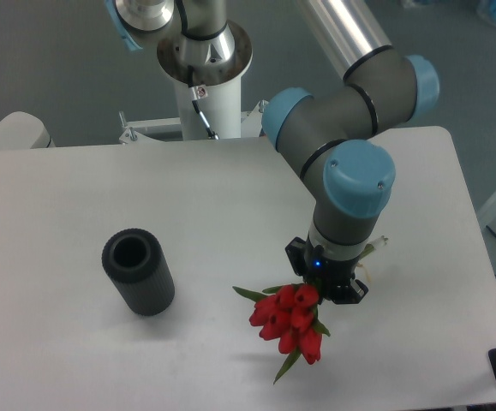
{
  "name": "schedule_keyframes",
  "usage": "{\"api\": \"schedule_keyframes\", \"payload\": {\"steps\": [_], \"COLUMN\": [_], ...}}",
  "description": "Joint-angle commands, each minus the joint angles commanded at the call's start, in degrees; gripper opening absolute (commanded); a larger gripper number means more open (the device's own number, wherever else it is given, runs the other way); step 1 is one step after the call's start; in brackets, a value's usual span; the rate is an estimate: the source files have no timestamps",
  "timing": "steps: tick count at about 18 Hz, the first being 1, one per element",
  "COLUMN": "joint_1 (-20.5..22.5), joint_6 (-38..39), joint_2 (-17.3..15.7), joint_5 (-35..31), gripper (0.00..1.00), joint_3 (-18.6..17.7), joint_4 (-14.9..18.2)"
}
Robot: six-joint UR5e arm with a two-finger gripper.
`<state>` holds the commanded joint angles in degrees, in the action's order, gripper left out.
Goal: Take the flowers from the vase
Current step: 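Carry the tulip bouquet away from the vase and hold it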
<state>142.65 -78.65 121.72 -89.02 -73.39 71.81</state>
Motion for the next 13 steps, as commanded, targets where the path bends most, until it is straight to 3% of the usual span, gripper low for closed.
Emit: {"api": "schedule_keyframes", "payload": {"steps": [5, 13], "joint_1": [-0.62, -0.62], "joint_6": [-4.58, -4.5], "joint_2": [1.67, 4.75], "joint_5": [-2.04, -1.95], "gripper": [0.12, 0.11], "joint_3": [0.44, 1.14], "joint_4": [-0.09, -1.14]}}
